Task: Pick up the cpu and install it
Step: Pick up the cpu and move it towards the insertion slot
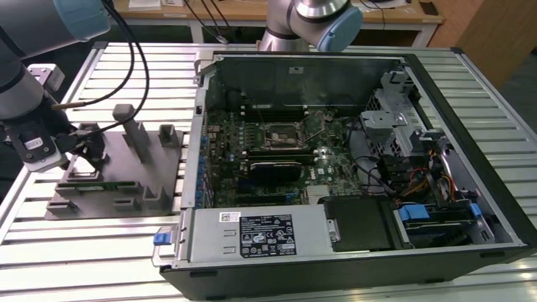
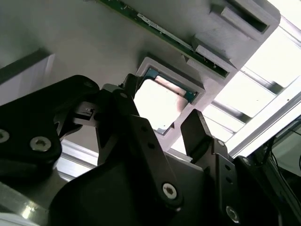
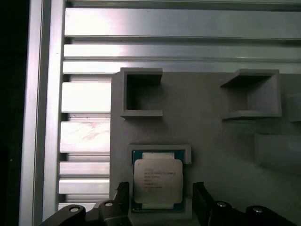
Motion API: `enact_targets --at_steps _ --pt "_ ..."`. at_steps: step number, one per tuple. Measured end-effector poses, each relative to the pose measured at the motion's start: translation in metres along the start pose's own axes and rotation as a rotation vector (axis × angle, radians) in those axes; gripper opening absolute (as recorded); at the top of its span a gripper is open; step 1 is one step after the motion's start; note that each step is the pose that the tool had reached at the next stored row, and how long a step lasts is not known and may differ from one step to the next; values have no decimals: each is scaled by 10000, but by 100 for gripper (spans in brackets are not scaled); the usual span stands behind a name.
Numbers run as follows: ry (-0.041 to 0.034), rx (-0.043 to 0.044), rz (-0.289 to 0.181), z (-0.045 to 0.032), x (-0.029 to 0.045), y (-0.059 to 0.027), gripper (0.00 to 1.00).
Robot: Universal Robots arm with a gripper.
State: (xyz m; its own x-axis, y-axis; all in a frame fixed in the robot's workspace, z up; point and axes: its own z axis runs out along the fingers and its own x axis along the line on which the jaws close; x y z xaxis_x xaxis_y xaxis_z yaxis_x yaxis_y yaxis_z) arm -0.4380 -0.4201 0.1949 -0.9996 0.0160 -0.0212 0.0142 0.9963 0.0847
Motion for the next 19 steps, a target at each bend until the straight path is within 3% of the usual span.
enact_targets --at_steps 19 --pt "3 -24 2 107 4 60 65"
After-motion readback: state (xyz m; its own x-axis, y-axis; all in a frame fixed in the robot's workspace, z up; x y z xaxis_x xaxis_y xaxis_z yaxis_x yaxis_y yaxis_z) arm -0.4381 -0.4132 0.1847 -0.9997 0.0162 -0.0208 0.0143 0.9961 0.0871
